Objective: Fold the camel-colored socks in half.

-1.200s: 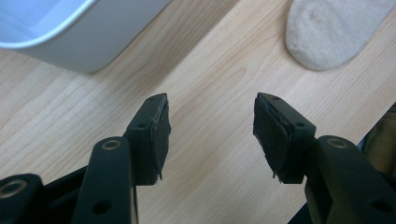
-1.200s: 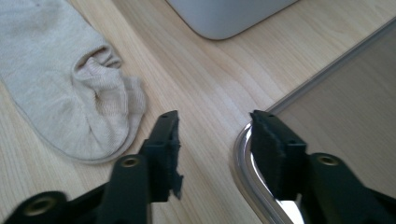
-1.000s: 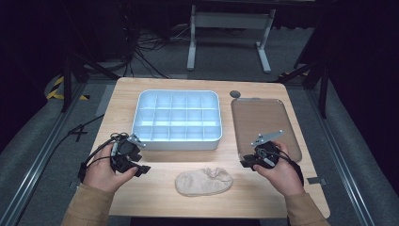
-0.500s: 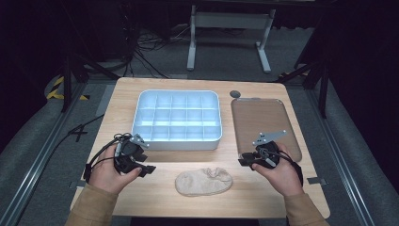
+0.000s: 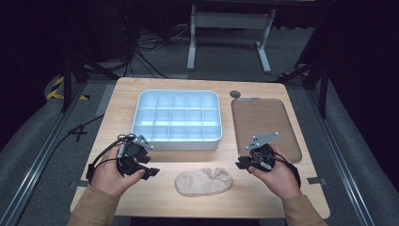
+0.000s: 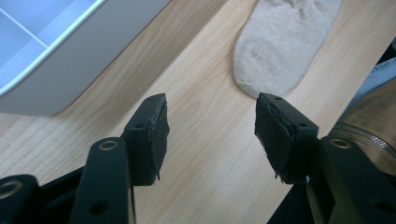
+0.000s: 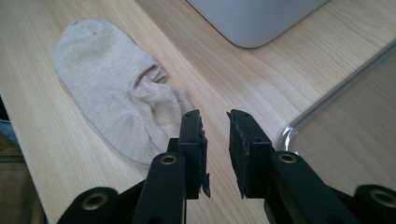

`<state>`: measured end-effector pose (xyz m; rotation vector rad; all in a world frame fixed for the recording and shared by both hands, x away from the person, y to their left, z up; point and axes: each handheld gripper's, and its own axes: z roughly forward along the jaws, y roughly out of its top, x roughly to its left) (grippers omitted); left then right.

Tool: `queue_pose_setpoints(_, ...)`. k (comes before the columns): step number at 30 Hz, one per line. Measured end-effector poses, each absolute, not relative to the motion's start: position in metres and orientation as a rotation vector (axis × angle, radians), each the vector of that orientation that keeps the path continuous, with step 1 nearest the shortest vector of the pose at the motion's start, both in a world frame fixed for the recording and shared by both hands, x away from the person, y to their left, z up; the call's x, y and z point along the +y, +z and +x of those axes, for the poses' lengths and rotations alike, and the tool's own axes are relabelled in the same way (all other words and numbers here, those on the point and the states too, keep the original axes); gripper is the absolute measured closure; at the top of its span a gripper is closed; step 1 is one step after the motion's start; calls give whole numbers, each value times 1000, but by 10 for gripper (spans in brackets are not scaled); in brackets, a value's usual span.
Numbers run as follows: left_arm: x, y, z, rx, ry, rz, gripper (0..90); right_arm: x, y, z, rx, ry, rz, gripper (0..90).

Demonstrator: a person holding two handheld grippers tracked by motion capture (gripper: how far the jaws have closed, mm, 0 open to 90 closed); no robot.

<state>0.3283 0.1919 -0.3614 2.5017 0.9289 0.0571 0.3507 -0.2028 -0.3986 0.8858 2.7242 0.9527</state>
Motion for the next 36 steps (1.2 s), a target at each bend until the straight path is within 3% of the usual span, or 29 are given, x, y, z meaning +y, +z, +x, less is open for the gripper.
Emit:
queue_pose_setpoints(5, 192, -361, 327, 932, 35, 2488, 469, -198, -398, 348, 2740, 959, 857, 743)
queue_pose_setpoints(9, 192, -362, 326, 920, 18, 2482, 544, -191, -397, 345, 2771, 978, 846, 781)
queue_pose_setpoints(21, 173, -375, 323, 945, -18, 2435, 633, -179, -398, 340, 2803, 1028, 819, 784)
queue_pose_setpoints(36, 144, -403, 324, 919, -54, 2425, 630, -180, -400, 340, 2807, 1047, 835, 756)
